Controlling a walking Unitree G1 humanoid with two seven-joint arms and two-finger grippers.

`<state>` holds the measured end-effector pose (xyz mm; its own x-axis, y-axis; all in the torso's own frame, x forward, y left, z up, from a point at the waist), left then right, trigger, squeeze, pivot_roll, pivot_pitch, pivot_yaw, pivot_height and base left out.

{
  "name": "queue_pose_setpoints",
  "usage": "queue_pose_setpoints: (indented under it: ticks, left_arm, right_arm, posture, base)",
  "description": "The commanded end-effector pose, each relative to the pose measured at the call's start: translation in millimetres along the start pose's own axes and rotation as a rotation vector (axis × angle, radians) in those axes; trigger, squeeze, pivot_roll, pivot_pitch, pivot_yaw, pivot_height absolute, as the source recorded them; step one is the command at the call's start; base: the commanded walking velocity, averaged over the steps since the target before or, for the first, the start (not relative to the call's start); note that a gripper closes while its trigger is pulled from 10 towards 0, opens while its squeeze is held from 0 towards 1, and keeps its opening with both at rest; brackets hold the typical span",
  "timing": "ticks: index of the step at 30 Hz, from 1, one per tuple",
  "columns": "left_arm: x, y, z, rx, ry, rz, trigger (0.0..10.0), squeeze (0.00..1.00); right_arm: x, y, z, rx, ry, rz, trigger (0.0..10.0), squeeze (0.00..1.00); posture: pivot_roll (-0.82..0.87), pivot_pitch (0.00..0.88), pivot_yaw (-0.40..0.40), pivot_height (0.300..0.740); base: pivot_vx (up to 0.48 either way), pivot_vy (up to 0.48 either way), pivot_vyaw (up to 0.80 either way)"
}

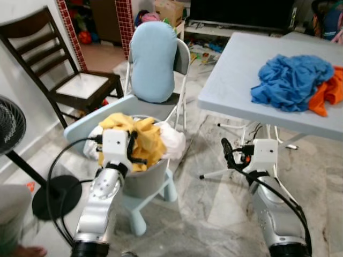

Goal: Hang hanger

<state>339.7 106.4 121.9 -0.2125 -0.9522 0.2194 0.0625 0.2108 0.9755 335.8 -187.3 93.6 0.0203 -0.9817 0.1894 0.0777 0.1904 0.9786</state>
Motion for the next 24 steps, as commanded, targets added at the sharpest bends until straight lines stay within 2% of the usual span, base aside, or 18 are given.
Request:
queue_pose_setpoints:
  ticks: [1,7,11,17,20,24]
  left_arm:
    - [-5.3,3,-1.5,0.011,0.007,-0.015,10.0,0.0]
    - [-6.7,6,-3.2,0.016,0.012,-0.014,10.0,0.0]
    - [-2.3,15,-7.3,0.037,-0.007,-0.014,10.0,0.0]
    - [3.4,16,-10.8,0.049,-0.019,0.003,10.0,0.0]
    - [5.4,14,-10.3,0.042,-0.022,0.007,10.0,0.0]
    - [7.5,8,-8.7,0.03,-0.006,0.032,10.0,0.0]
  right_arm:
    - [-7.3,-3,-2.1,-0.014,0.018,-0.001,10.0,0.0]
    - [-13.1,2,-7.7,-0.001,0.033,0.008,10.0,0.0]
    - [-15.7,9,-13.5,0.02,0.04,0.021,10.0,0.0]
    - [-15.4,6,-12.7,0.016,0.041,0.036,10.0,0.0]
    - [-18.3,4,-10.0,0.009,0.047,0.03,10.0,0.0]
    - [-26.0,-1,-7.3,-0.006,0.062,0.028,10.0,0.0]
  posture:
    - [-0.01,0.099,0.009,0.74]
    - [-0.01,0.114,0.021,0.74]
    - [-0.02,0.129,0.021,0.74]
    - [-0.02,0.136,0.019,0.74]
    - [-0.02,0.137,0.019,0.74]
    - [-0.03,0.134,0.019,0.74]
  base:
    - [0.255,-0.382,0.0]
    - [0.254,-0.357,0.0]
    - [0.251,-0.317,0.0]
    - [0.245,-0.329,0.0]
    - [0.0,0.0,0.0]
    - [0.0,0.0,-0.71]
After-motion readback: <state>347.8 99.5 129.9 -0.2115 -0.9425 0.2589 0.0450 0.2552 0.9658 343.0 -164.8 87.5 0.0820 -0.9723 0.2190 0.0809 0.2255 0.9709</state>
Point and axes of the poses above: a point about 5 cm out from each wrist's last joint towards the gripper, its own z axis pointing back from the gripper into the wrist, its own y axis along the axis of the wrist's last joint, x = y × z, the point moved 4 cm from there along -z, pointing out of the wrist towards the gripper, and after that the axes turned 12 degrees about z, right-handed, at the moved point
